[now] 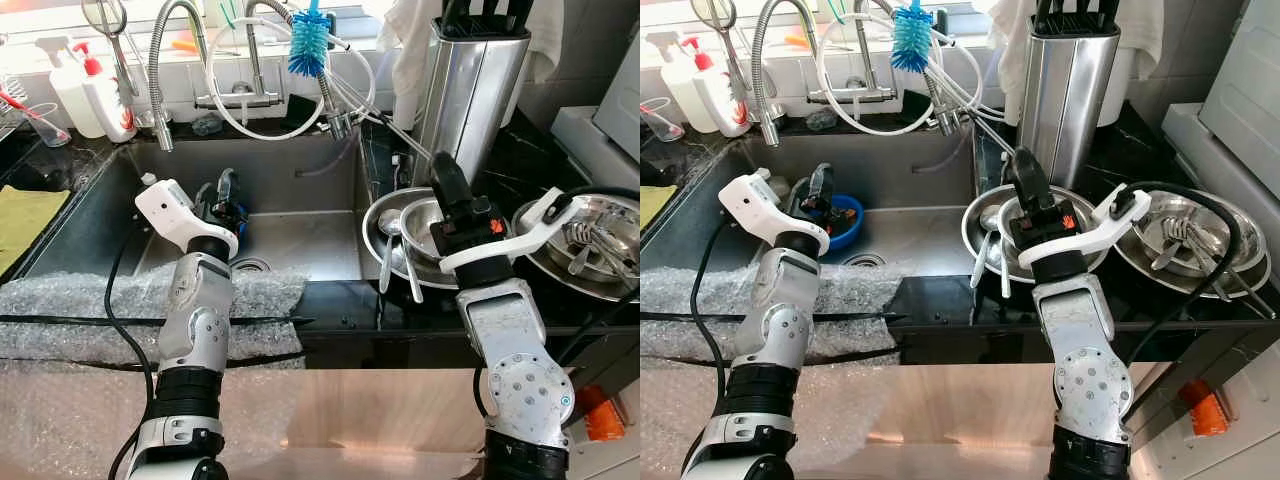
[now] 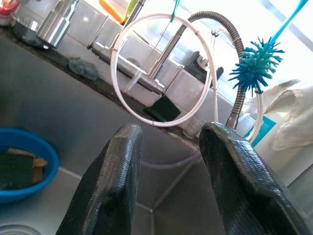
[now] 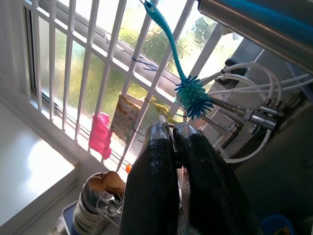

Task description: Kitchen organization

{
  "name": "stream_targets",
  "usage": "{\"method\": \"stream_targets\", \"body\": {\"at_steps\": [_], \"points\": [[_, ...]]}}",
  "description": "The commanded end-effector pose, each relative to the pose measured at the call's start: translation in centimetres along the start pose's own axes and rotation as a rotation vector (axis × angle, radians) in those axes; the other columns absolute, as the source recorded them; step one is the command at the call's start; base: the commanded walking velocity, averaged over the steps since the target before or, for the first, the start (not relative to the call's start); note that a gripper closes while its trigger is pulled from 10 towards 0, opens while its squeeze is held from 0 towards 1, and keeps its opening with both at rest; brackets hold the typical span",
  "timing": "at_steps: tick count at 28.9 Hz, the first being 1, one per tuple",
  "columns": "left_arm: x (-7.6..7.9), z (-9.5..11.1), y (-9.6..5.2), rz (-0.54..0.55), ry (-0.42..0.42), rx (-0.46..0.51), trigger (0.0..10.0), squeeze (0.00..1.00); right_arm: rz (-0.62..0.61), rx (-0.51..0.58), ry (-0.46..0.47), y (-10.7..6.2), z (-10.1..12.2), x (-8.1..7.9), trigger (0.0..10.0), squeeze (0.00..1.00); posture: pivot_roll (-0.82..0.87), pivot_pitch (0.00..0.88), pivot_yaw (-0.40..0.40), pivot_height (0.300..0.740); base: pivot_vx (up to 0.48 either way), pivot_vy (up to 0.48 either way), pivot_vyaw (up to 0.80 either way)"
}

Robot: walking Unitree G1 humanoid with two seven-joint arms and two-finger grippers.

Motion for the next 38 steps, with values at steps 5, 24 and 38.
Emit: {"method": "stream_targets", "body": {"at_steps": [5,24,38], "points": [[0.5,0.4,0.0,-0.022,-0.021,0.004,10.0,0.00,0.078,-0.019,0.049,-0.3,-0.3,-1.8,10.0,0.00,-0.03,0.003,0.066,0.740,0.000,0.000,0.00],[2.4,0.1,-0.1,-0.110,-0.420,-0.046,10.0,1.00,0.134,-0.120,0.162,-3.5,-2.3,-1.7,10.0,0.00,-0.03,0.006,0.073,0.740,0.000,0.000,0.00],[5.2,1.0,-0.7,-0.286,-0.562,-0.089,10.0,0.00,0.107,-0.123,0.145,-3.2,-2.7,-1.5,10.0,0.00,-0.02,0.032,0.081,0.740,0.000,0.000,0.00]]}}
Point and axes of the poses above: a point about 5 cm out from each wrist's last joint towards the gripper, its own y axis pointing out of the wrist towards the gripper, its own z axis along the axis of the wrist's last joint, x = y × z, the point moved 2 cm from there along y, pointing out of the wrist towards the gripper, and after that the axes turned 14 degrees about -y, right-handed, at the moved point
